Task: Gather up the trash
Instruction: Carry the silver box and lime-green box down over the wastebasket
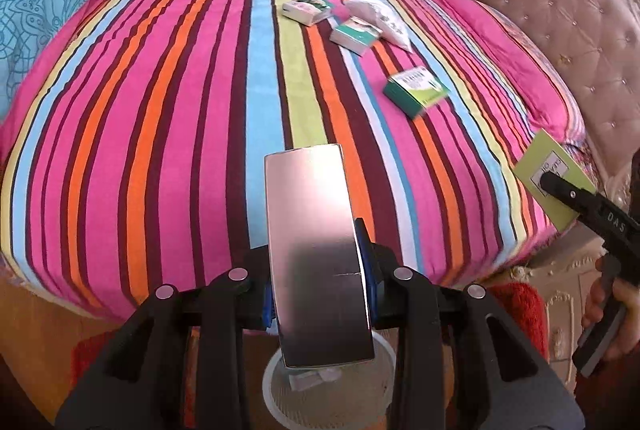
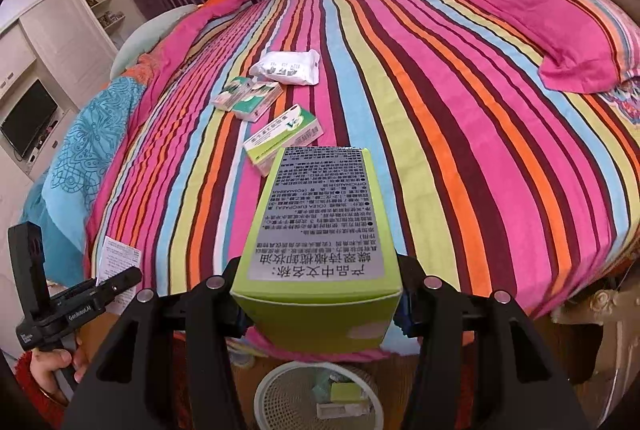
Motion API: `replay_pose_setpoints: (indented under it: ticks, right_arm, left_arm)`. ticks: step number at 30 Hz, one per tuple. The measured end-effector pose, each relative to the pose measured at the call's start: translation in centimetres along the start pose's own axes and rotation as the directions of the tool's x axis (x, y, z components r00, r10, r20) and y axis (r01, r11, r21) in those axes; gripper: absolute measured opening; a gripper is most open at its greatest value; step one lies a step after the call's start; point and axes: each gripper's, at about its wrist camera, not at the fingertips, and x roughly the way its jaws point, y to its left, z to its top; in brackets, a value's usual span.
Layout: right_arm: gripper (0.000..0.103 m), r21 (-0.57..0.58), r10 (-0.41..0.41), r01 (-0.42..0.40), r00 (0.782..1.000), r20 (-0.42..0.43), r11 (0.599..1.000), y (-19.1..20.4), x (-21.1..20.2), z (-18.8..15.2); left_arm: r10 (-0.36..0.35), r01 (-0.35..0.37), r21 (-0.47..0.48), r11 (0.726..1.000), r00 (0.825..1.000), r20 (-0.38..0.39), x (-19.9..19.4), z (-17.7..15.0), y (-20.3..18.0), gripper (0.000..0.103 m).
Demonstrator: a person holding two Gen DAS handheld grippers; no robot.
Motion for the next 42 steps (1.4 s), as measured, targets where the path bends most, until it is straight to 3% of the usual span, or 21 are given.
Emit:
replay_pose_setpoints:
  ticks: [8,17,26,33,42]
  right_arm:
    - [0.050,-0.012,0.027,-0.028,0.999,-0.031,1.000,1.2,-1.7,-3.8]
    - [0.050,-0.038,0.074,-0.080,0.985,-0.157,0.996,3.3,-0.9,-8.9]
    - [0.050,0.006,0.113,-0.118,0.937,-0.331,0.993,3.7,1.5,-13.4]
    - [0.049,0.063,0.110,-0.091,0.873,-0.475,0.994,2.8,4.5,-16.0]
    - [0.049,0.082,0.089,-0.051,0.818,-0.568,0.995,2.5,6.6,-17.6]
  left_arm:
    - [-0.004,0.007,0.056,0.998,0.999,-0.043,-2.0,-5.5,-0.8,0.032]
    - [0.000,0.013,0.095,0.995,0.990,-0.139,-1.2,-10.7,-1.2,0.032]
    - [-0.022,0.043,0.080,0.996,0.968,-0.251,1.6,-13.6,-1.5,0.032]
    - [-0.014,0.047,0.091,0.995,0.944,-0.329,3.7,-14.8,-1.6,0.032]
    - [0.014,0.044,0.133,0.990,0.913,-0.408,6.1,-15.8,-2.3,0.032]
